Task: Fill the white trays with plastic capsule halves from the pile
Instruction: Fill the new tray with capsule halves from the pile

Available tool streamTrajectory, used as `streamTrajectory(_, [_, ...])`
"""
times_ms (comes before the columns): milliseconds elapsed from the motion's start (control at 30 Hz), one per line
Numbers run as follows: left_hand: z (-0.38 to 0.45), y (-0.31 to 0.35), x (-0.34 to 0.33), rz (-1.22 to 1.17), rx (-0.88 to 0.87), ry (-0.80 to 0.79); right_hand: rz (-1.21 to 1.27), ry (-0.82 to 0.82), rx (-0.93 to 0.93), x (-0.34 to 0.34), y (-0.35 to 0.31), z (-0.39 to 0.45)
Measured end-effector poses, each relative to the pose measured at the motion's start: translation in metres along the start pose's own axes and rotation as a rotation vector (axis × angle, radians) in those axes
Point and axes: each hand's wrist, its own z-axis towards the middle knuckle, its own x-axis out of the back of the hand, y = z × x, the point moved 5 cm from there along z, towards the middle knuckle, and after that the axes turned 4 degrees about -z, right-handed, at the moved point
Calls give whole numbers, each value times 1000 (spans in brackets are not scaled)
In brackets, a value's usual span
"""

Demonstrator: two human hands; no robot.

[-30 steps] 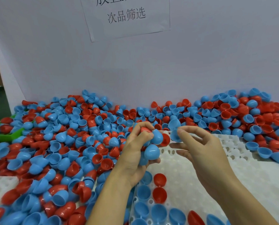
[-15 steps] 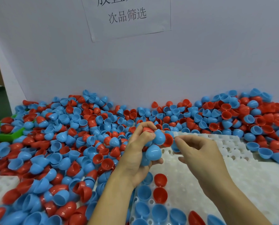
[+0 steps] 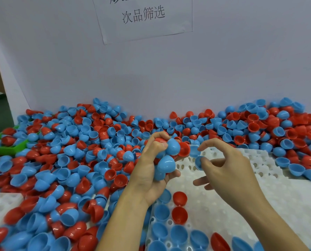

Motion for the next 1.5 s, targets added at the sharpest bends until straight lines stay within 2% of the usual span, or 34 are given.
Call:
streamTrajectory(167, [1, 2, 4, -34, -11, 23, -47, -106, -6, -3, -1, 1])
streamTrajectory(467, [1, 4, 8, -107, -16, 34, -476, -254, 52, -4, 6, -1])
streamTrajectory(600, [2, 4, 8, -115, -14, 42, -668, -399, 88, -9, 3, -8])
streamTrajectory(833, [2, 3, 8, -116, -10, 59, -804, -582, 5, -11, 3, -17])
streamTrajectory(1033, [1, 2, 7, -115, -12, 59, -866, -541, 31, -19, 5, -17])
streamTrajectory(1200, [2, 1, 6, -110, -4, 58, -786, -589, 37, -13, 8, -16])
streamTrajectory(1300, [2, 1, 5, -89, 0, 35, -668, -513, 105, -6, 4, -11])
streamTrajectory(1433, [3, -2, 4, 22, -12, -12, -261, -94, 241, 1, -9, -1])
streamTrajectory(1500, [3, -3, 1, 93, -15, -65, -146, -26, 294, 0, -12, -2])
